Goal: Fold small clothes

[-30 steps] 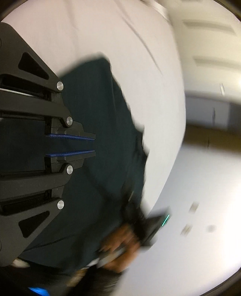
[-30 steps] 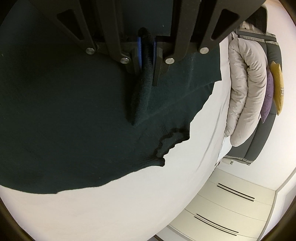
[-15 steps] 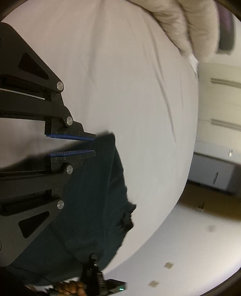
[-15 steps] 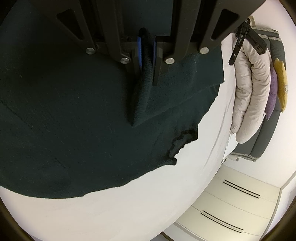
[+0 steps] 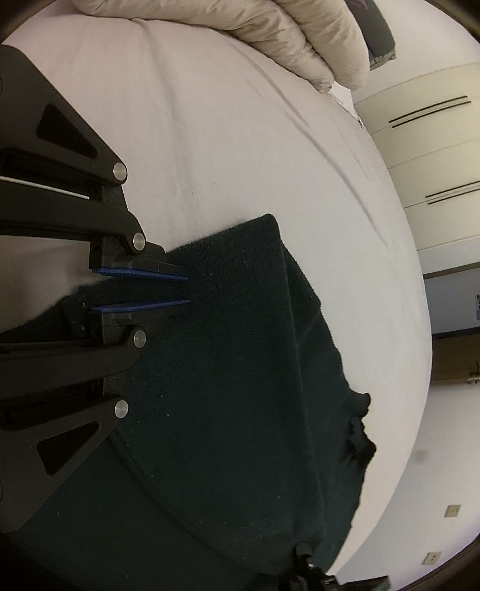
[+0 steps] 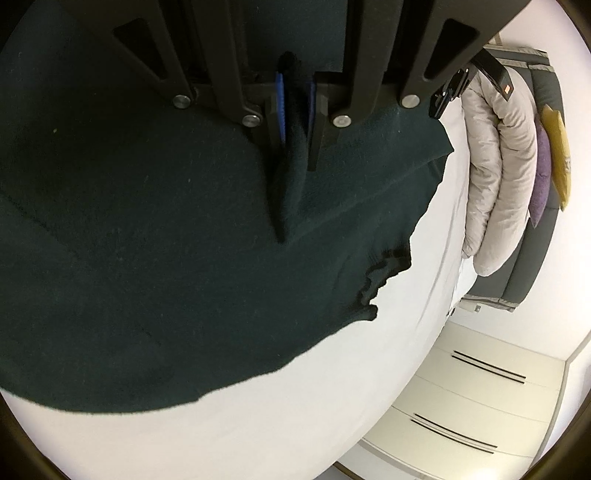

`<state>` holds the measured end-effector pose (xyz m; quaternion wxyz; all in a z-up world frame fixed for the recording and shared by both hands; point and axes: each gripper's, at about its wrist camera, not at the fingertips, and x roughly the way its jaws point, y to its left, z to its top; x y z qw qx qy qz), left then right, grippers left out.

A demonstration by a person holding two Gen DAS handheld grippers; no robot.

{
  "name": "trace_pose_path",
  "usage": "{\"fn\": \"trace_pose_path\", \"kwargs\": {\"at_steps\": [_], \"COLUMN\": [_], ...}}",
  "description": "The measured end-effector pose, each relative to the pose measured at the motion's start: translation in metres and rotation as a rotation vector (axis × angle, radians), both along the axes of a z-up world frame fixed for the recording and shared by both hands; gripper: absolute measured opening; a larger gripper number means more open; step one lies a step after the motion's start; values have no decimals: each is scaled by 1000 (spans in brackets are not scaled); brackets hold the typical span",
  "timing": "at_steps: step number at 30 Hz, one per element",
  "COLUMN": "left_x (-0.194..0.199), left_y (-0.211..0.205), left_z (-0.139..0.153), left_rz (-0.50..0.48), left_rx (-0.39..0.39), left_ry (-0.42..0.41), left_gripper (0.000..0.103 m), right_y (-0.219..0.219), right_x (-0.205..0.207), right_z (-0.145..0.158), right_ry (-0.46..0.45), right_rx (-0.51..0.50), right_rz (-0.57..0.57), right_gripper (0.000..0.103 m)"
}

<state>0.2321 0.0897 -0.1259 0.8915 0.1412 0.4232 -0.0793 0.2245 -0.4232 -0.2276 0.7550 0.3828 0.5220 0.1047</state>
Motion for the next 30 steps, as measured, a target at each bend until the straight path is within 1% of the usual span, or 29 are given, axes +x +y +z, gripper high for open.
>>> {"fn": "trace_pose_path", "kwargs": {"at_steps": [6, 9, 13, 16, 19, 23, 24, 26, 28, 29, 30], "left_x": [4, 2, 0, -3, -4, -5, -5, -6, -6, -6, -6], "left_y": [-4, -4, -1, 1, 0, -5, -7, -11, -12, -12, -12], "left_z": [-4, -2, 2, 5, 6, 3, 2, 1, 0, 0, 0], "left_rz": [0, 1, 9, 17, 16, 10, 7, 2, 2, 3, 3], "left_rx": [6, 17, 8, -13, -4, 31, 45, 72, 84, 85, 85], "left_ry": [-2, -7, -5, -8, -8, -11, -11, -19, -22, -23, -23], "left_gripper": [10, 10, 10, 10, 10, 10, 10, 10, 10, 10, 10], "right_y": [6, 7, 17, 14, 12, 13, 11, 5, 1, -1, -4], "right_x": [0, 1, 9, 9, 9, 8, 9, 9, 7, 6, 2], "right_z": [6, 13, 22, 23, 21, 19, 14, 8, 9, 13, 18], "right_ry": [-17, -43, -63, -68, -73, -104, -102, -107, -106, -88, -73], "right_rx": [-69, -127, -224, -220, -215, -247, -243, -206, -178, -185, -202], "right_rz": [17, 4, 53, 37, 26, 32, 28, 22, 23, 13, -15], "right_gripper": [7, 8, 8, 7, 7, 7, 5, 6, 10, 18, 29]}}
